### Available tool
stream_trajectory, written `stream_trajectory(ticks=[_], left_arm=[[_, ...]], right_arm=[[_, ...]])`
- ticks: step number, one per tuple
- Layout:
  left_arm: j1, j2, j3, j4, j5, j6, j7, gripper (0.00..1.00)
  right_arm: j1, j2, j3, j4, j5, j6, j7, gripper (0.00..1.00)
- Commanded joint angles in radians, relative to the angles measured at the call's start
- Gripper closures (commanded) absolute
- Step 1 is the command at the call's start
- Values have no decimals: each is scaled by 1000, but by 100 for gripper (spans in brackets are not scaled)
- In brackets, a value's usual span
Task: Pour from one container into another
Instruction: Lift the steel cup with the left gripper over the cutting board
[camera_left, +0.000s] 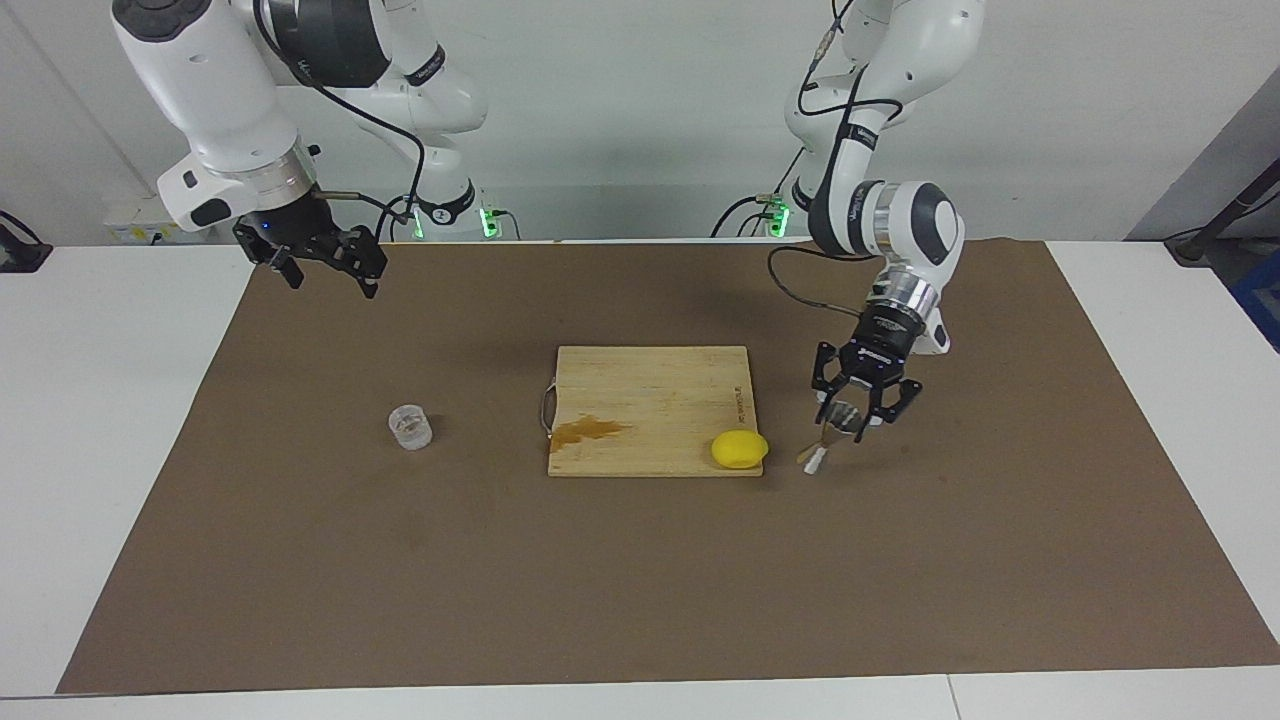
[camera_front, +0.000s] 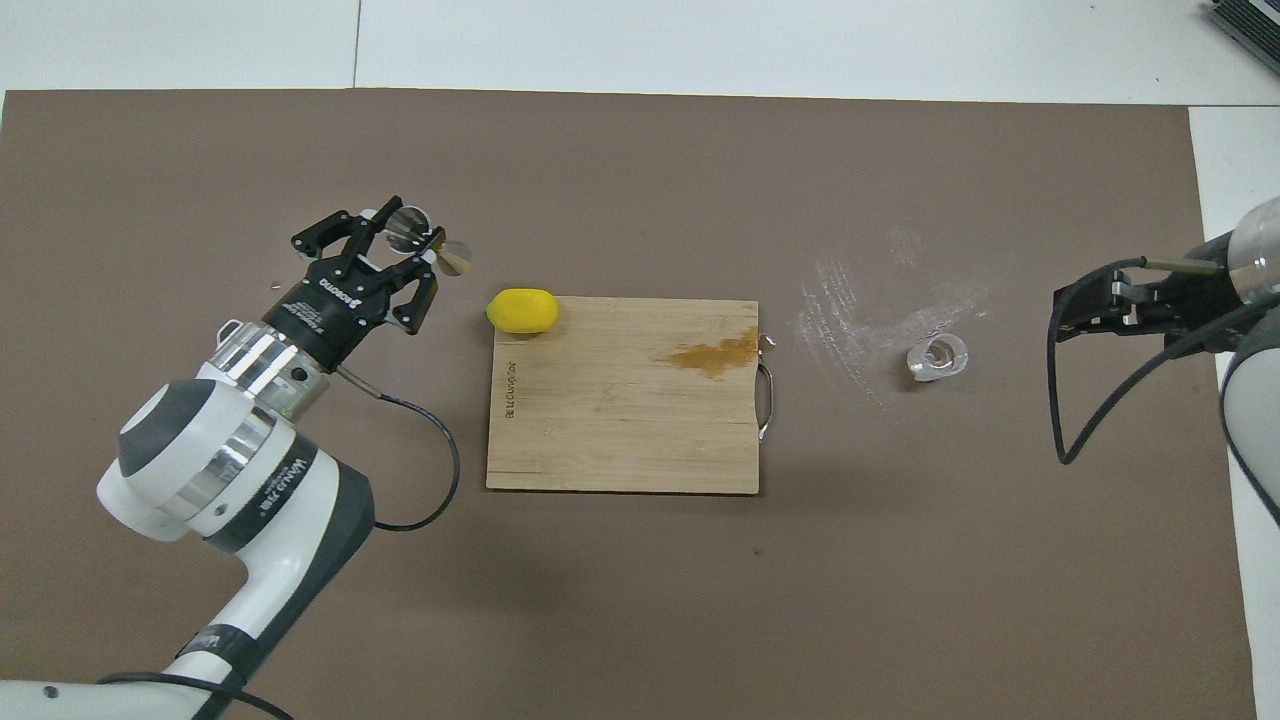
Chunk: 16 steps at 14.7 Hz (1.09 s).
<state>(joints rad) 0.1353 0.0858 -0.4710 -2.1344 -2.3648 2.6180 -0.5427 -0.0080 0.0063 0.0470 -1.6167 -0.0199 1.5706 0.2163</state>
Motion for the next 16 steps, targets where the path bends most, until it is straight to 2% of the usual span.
stream_trajectory(ticks=[1, 3, 6, 12, 14, 16], left_arm=[[0, 23, -104, 66, -24, 71, -28, 100], [-11, 54, -176, 108, -25, 138, -26, 100], [-91, 69, -183, 128, -28, 180, -26, 100], [-197, 218, -175, 179, -21, 137, 9, 100], [-241, 248, -161, 203, -19, 108, 52, 100], [-290, 256, -102, 208, -21, 73, 63, 100]], right_arm=[[-17, -25, 7, -23, 23, 2, 9, 0], [-17, -25, 7, -23, 23, 0, 9, 0], [-17, -25, 7, -23, 23, 0, 9, 0], [-18, -25, 7, -23, 23, -3, 5, 0], [-18, -23, 7, -25, 24, 17, 6, 0], [-17, -20, 7, -23, 26, 32, 18, 0]])
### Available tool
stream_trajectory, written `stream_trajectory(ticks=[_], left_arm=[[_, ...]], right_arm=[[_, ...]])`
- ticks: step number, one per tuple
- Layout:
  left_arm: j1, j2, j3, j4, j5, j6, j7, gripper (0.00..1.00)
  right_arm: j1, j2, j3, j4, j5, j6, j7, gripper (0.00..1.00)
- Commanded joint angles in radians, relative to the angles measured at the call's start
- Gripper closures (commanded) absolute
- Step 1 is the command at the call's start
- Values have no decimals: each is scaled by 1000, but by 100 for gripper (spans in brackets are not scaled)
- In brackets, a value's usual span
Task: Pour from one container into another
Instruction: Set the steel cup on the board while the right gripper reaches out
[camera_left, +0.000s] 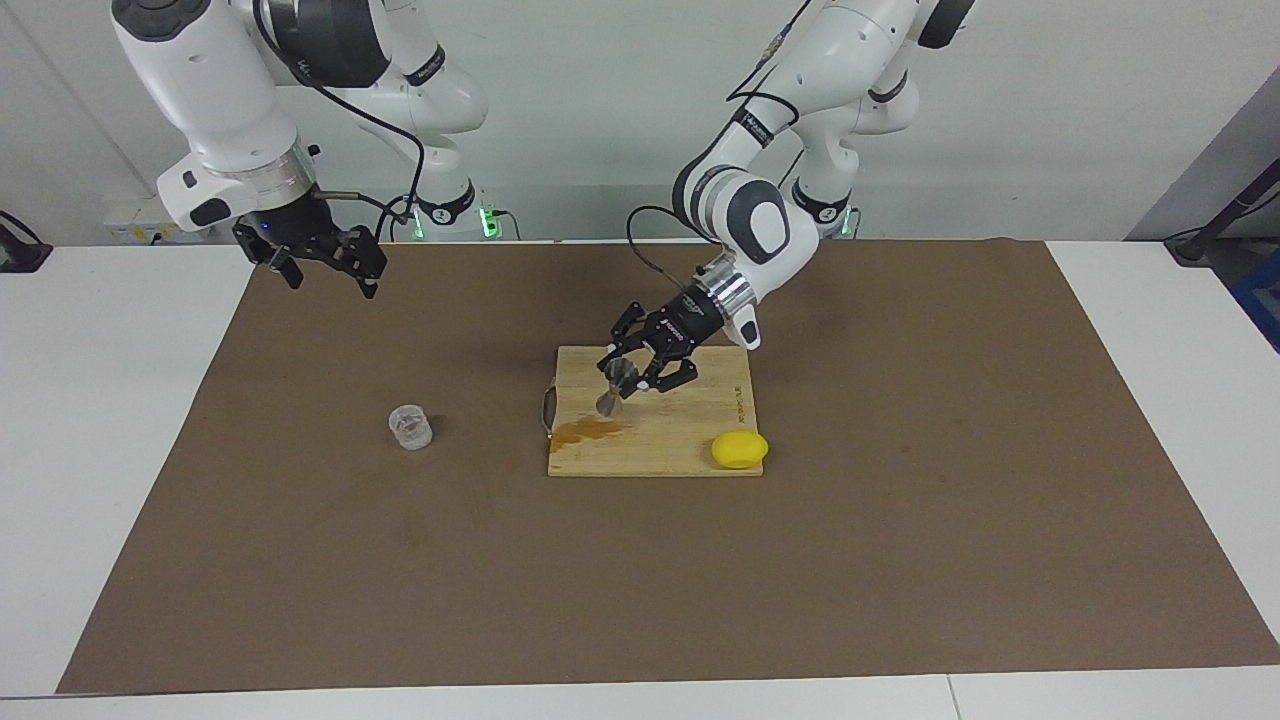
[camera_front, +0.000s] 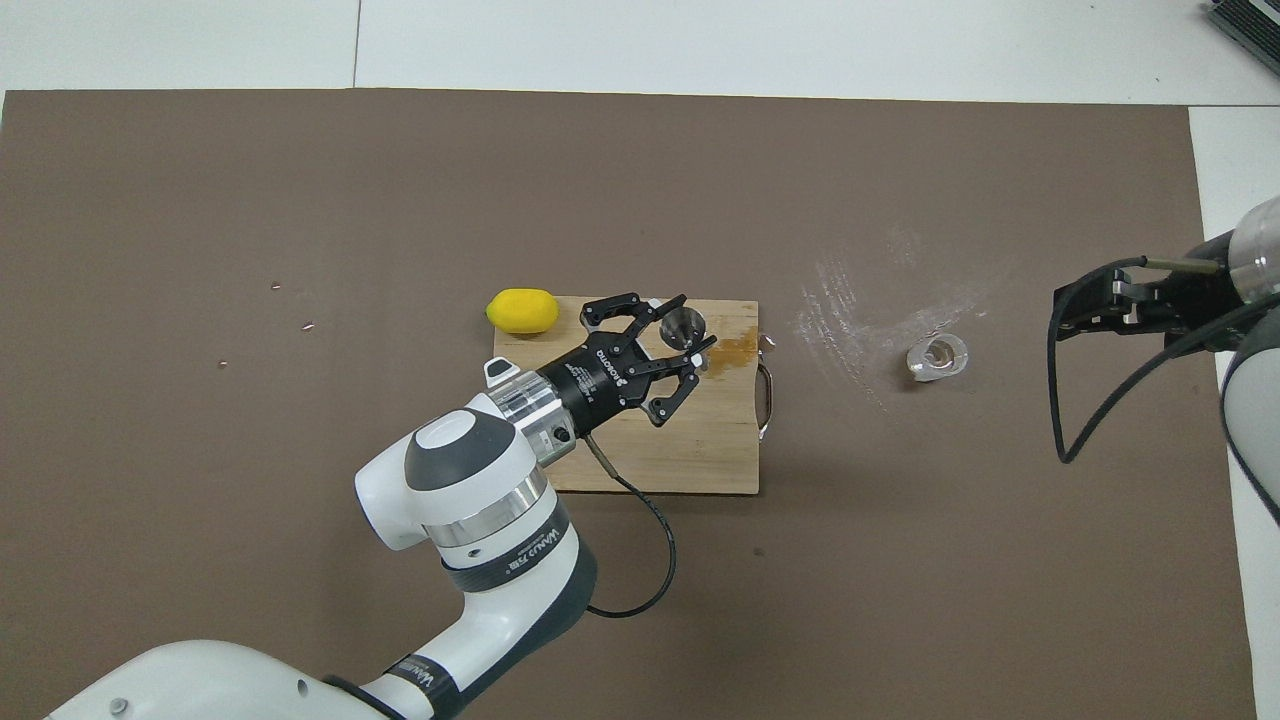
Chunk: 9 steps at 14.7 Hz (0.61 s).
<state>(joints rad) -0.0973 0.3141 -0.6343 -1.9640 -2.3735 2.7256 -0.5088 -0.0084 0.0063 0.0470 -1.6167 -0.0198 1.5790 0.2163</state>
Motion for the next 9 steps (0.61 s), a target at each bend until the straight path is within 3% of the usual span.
stream_trajectory(ticks=[1, 9], left_arm=[[-67, 28, 68, 34, -10, -40, 29, 100], [-145, 51, 126, 20, -9, -41, 147, 100]], right_arm=[[-18, -17, 7, -22, 26, 26, 41, 0], [-82, 78, 5, 5, 95, 41, 432, 0]])
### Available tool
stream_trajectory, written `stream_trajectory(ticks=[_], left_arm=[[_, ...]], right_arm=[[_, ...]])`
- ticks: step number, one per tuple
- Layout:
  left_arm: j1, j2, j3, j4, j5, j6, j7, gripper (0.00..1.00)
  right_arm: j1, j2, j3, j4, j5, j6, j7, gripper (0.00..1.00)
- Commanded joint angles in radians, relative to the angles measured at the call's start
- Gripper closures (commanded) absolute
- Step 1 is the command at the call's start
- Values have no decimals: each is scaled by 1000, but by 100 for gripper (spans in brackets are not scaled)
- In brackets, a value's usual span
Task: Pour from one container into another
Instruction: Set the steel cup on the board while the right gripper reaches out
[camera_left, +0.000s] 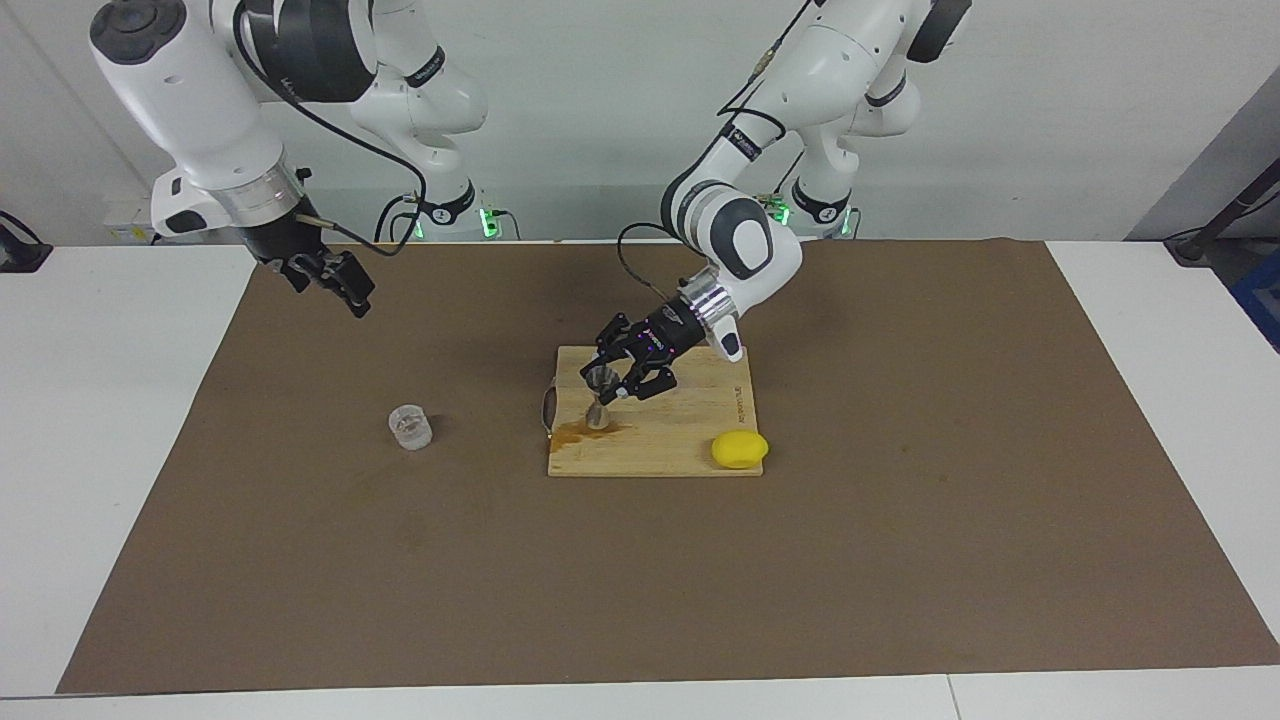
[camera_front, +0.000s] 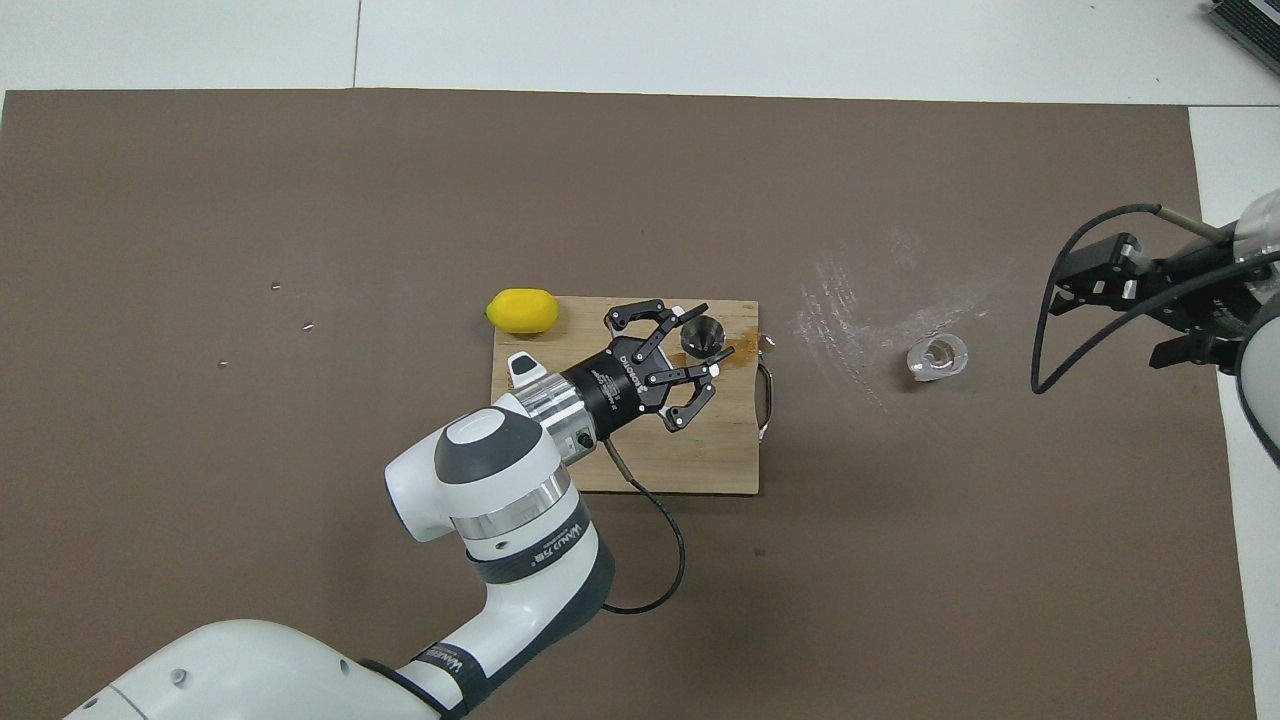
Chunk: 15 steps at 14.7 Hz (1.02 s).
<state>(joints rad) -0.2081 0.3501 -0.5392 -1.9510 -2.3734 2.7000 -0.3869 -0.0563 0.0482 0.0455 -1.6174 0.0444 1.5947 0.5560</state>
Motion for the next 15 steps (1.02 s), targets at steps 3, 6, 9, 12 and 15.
stream_trajectory(ticks=[3, 6, 9, 12, 15], left_arm=[[-43, 17, 42, 1, -9, -23, 25, 100], [-45, 15, 44, -14, -7, -39, 25, 100], [-48, 17, 47, -20, -7, -39, 26, 100], [-62, 15, 62, -22, -7, -39, 26, 100], [-77, 15, 64, -23, -6, -31, 26, 0]], right_arm=[[-68, 77, 7, -1, 132, 76, 318, 0], [-117, 143, 7, -10, 222, 119, 478, 0], [-181, 159, 7, -83, 328, 177, 535, 0], [-201, 170, 7, -220, 392, 287, 535, 0], [-224, 212, 7, -280, 440, 355, 518, 0]])
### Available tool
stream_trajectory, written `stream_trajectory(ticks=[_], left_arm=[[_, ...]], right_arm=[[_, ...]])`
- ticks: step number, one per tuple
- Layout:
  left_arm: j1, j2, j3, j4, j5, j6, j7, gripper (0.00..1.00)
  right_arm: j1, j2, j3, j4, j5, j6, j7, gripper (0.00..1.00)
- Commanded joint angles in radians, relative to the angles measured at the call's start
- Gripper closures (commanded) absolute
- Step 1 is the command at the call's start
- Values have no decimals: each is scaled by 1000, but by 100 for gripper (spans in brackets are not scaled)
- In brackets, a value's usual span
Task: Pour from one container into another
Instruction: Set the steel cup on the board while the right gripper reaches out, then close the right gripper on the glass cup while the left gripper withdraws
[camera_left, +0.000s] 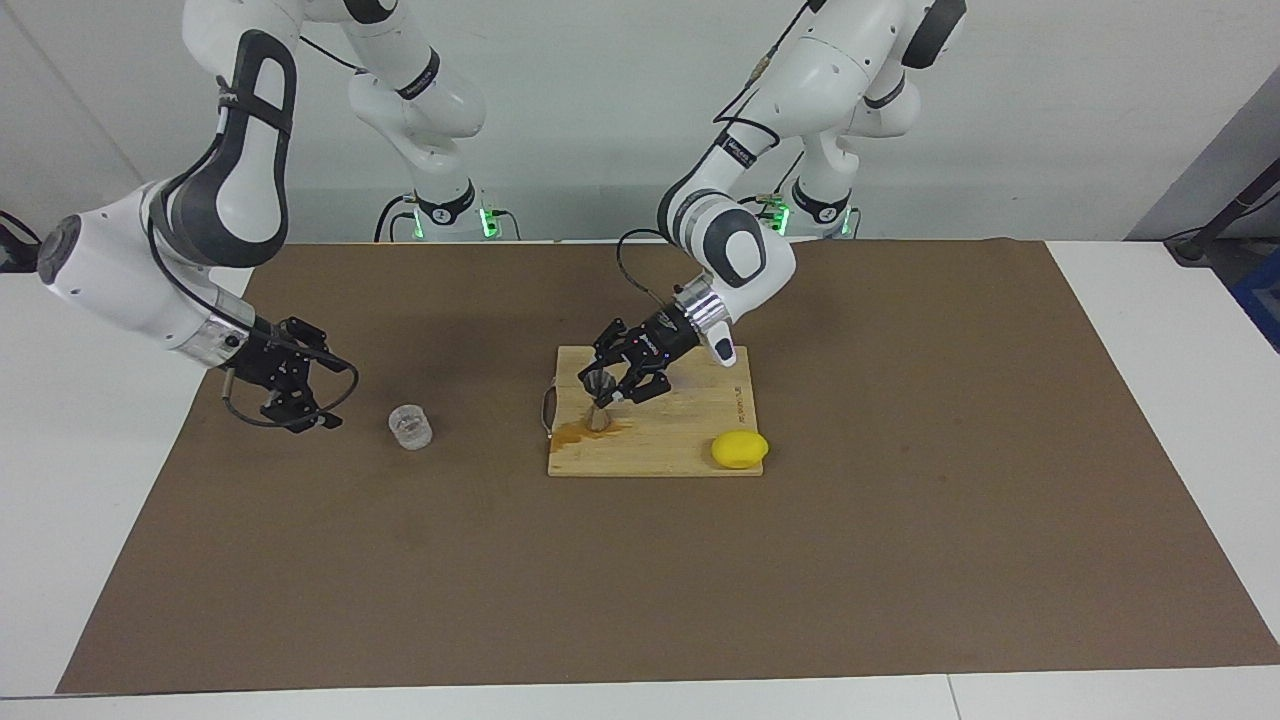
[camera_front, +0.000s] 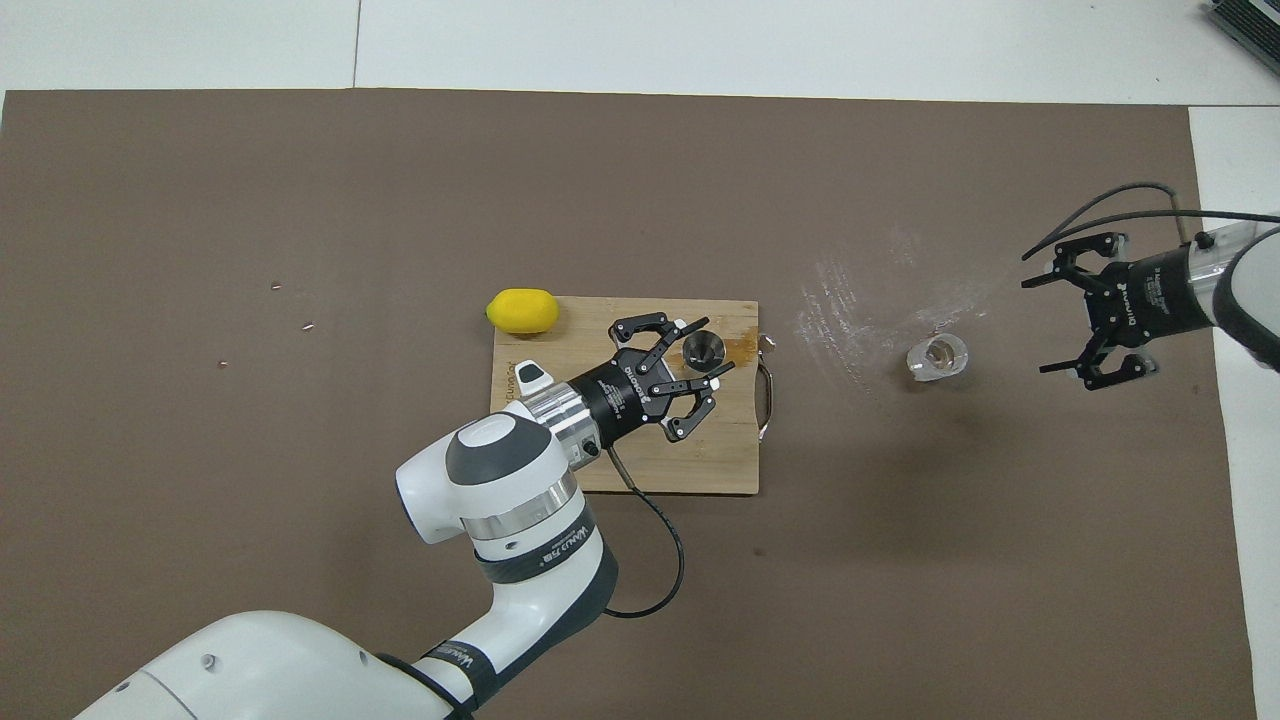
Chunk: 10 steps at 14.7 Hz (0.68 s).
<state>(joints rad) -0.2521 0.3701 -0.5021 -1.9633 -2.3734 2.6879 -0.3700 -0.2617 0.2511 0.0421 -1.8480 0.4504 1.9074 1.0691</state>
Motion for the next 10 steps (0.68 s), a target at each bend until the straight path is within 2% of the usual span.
stream_trajectory(ticks=[1, 6, 10], left_arm=[[-35, -5, 27, -11, -6, -16, 9, 0], [-42, -3, 33, -9, -7, -17, 11, 0], [-62, -14, 33, -9, -4, -17, 16, 0]], right_arm=[[-21, 19, 10, -56, 39, 54, -15, 0], [-56, 140, 10, -59, 123, 85, -207, 0], [-28, 159, 13, -77, 148, 121, -242, 0]])
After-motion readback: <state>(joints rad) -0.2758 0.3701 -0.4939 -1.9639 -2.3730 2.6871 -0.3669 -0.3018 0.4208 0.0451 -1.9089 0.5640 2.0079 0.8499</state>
